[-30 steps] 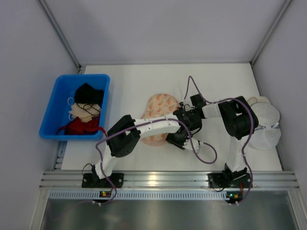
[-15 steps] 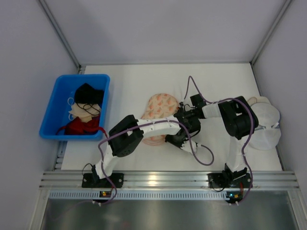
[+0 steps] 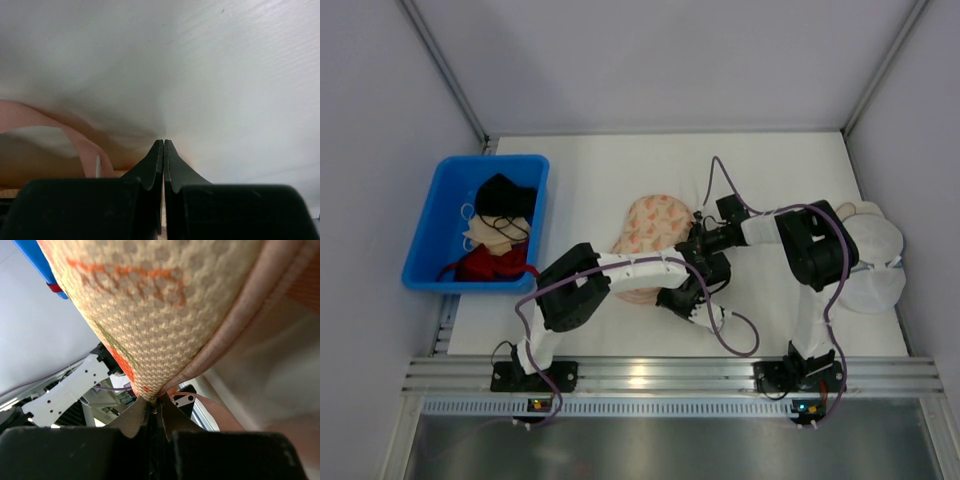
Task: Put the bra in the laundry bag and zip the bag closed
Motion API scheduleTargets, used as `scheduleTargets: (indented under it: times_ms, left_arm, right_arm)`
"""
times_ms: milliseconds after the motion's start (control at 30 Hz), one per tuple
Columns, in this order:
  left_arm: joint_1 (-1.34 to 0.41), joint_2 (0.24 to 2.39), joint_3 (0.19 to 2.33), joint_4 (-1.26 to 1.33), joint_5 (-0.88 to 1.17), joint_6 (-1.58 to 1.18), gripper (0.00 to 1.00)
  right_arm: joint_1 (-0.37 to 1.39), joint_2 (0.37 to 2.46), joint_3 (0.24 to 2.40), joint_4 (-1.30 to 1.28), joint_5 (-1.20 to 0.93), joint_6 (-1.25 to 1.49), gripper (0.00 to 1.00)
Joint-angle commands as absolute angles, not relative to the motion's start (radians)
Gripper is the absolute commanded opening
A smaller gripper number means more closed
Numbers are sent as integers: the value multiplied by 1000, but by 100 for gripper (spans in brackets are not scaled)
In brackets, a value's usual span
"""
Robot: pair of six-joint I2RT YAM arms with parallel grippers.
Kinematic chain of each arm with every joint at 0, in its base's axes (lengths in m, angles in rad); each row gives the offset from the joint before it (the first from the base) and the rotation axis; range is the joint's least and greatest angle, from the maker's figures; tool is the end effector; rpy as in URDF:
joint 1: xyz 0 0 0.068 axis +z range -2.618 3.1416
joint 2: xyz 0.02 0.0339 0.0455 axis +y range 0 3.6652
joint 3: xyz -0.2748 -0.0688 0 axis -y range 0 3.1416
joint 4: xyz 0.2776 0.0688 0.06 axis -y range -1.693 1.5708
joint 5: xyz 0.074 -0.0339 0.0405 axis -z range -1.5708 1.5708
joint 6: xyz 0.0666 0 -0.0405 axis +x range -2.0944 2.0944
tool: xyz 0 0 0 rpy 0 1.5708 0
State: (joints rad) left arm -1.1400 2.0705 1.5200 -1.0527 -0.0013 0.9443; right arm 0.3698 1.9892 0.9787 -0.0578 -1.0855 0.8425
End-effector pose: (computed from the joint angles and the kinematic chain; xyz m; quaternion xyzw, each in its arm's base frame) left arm 0.1734 -0.3771 0.1201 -0.8634 -0.5043 -0.0022 0.0161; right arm 0.3336 0.1925 0.0692 -0.0694 -0.8364 -0.5324 0.1101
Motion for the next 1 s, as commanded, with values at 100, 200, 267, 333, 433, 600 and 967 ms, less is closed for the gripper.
scheduleTargets:
  times_ms: [100,200,267,333,433,600,967]
  left_arm:
    - [-1166,1994,1586,-1066,25,937,4]
    - [-1161,2002,1658,-1068,12,943,19]
    - [-1160,2016,1687,-1068,-21,950,30]
    - [-1155,2042,1713,-1068,-35,959,41]
    - [-1140,2075,1732,-1068,-54,966,48]
    - [-1112,2106,1729,-1068,-61,974,52]
    - [-1103,2157,1727,-1066,-92,985,49]
  right_arm:
    - [359,1985,1020,-84,-1086,818,0]
    - [357,1979,1014,-86,-1088,818,0]
    - [357,1977,1012,-87,-1088,816,0]
    - [357,1977,1012,-87,-1088,819,0]
    - [359,1977,1014,-87,-1091,819,0]
    - [357,1970,1005,-81,-1089,821,0]
    - [357,1968,1000,-77,-1091,828,0]
